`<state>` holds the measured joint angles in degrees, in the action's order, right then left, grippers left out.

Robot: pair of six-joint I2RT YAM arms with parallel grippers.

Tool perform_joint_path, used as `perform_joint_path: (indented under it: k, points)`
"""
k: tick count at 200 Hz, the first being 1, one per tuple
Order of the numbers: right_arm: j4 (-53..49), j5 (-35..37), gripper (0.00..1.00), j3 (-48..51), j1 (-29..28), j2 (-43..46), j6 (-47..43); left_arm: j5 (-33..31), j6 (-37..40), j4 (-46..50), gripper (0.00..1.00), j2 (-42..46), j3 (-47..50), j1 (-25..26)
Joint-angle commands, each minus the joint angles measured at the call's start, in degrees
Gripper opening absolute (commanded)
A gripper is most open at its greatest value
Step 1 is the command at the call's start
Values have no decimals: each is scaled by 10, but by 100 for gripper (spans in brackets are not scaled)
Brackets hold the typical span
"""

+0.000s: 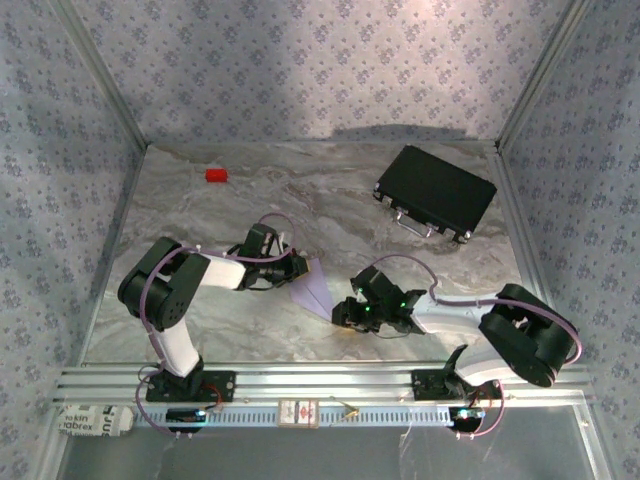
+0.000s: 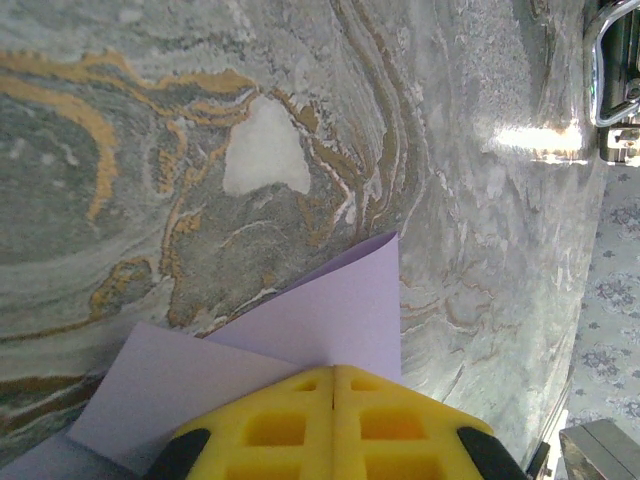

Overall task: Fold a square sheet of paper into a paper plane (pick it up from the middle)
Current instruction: Turn over the paper at the center of the table.

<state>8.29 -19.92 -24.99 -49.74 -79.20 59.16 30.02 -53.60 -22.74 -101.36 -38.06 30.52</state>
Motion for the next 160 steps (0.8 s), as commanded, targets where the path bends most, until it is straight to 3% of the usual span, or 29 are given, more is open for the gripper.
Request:
perform_joint_path:
  k: [1,83,160]
  points:
    - [27,-4,30,-7,5,-8,8,-35,0,42,5,-9,19,-8]
    - [50,-2,27,-11,16,-13,4,-34,-5,34,5,-7,24,-8]
    - [61,-8,14,-3,22,-16,-4,-30,-14,22,6,-4,27,-7]
